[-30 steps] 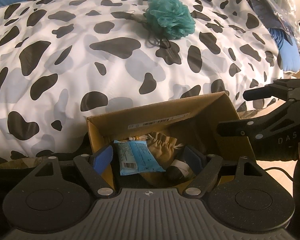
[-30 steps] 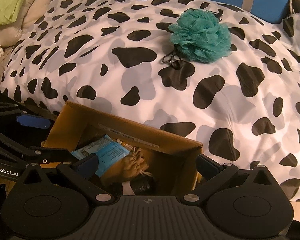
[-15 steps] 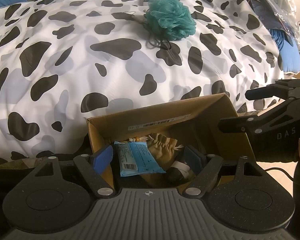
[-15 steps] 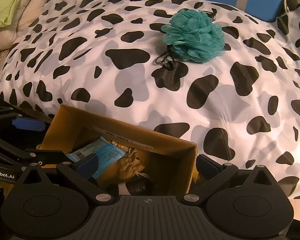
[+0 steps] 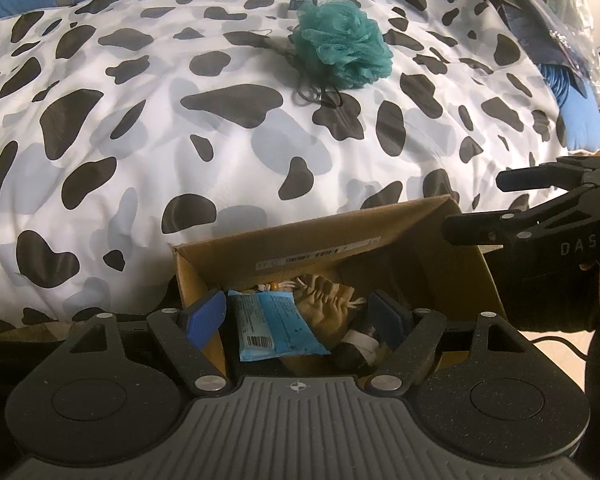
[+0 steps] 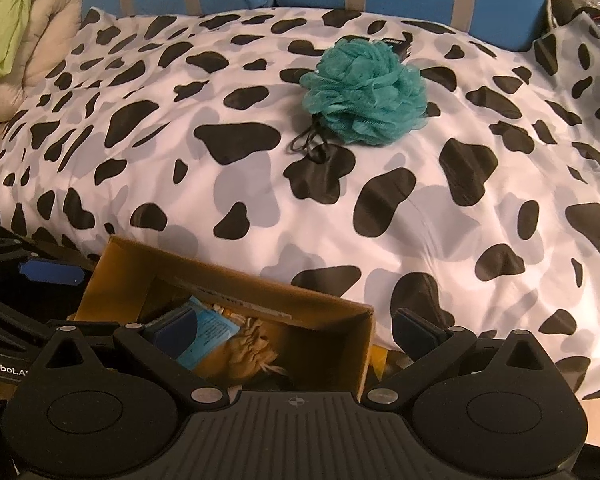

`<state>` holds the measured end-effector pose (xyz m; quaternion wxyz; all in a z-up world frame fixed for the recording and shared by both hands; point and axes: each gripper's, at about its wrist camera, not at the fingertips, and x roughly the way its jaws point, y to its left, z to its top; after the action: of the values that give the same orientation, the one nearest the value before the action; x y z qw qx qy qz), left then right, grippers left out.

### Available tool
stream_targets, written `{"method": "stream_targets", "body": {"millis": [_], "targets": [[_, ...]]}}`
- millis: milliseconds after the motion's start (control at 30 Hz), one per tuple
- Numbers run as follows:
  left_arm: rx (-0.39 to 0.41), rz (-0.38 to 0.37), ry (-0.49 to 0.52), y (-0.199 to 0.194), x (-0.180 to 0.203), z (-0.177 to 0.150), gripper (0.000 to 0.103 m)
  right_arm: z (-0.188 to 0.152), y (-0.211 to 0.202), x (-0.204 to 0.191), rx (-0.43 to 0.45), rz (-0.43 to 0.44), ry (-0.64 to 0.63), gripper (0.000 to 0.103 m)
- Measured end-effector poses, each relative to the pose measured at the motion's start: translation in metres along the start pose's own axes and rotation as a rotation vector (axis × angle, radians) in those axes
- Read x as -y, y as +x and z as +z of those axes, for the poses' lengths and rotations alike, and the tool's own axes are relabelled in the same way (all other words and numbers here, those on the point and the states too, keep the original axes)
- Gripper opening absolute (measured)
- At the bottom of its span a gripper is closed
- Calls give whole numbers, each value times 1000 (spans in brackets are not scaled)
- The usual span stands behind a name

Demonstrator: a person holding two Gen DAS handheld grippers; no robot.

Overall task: Organize soft objects
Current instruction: 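Open both grippers to drop the packet and roll into the box, then move both grippers back toward the teal loofah on the bedspread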

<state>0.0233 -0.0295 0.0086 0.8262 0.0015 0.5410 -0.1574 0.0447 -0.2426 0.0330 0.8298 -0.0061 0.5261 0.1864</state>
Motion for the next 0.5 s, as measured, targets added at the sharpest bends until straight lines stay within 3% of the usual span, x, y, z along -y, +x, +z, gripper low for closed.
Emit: {"method": "stream_targets", "body": {"millis": [500], "targets": [[46,14,-3,-4,-7,16,78,12,-3,7,62,-35,-13,103]]}}
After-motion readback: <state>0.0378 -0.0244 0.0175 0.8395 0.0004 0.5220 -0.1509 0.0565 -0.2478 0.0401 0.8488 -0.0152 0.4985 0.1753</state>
